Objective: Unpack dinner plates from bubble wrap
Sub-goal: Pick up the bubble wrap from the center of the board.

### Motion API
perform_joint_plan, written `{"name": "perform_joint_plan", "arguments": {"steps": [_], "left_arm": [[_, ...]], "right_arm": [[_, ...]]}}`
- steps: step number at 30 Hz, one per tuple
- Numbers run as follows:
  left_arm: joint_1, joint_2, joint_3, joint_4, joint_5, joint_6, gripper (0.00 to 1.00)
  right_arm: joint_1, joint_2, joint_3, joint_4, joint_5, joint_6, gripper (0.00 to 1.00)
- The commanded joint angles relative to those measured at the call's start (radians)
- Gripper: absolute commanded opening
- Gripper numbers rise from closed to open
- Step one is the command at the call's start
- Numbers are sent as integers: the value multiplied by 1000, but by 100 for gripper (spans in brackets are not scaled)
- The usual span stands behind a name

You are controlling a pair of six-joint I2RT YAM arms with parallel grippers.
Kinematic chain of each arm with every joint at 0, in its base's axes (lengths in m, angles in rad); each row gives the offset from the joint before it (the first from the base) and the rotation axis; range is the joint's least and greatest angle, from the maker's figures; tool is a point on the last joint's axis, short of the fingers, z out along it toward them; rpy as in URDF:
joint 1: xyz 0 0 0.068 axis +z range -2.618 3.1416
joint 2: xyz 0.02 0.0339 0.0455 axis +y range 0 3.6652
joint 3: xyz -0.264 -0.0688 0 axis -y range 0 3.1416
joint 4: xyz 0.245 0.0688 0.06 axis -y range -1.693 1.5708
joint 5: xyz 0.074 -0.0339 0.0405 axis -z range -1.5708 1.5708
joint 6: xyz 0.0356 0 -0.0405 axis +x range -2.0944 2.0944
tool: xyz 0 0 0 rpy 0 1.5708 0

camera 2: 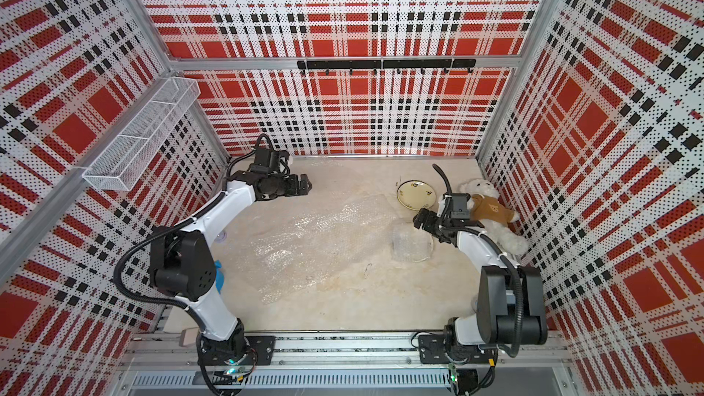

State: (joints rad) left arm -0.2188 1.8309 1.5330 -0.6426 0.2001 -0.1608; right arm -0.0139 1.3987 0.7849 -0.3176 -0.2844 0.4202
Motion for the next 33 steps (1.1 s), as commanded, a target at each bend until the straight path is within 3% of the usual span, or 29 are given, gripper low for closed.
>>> {"name": "perform_joint_plan", "arguments": {"steps": [1,6,17,33], "left_arm": [[-9,98,89,-211,87,171,100],[-23,227,214,-323,116,284,99],[-77,358,339,-425,72,350,95],[-140,438,386,-436,37,358,67]], "right_arm": [[3,-32,-40,30,-11,17,95],[2,-43,-80,31,-16,20,94],[2,-17,-111,75,-21,47,93],[2,14,-151,133,-35,61,93]]}}
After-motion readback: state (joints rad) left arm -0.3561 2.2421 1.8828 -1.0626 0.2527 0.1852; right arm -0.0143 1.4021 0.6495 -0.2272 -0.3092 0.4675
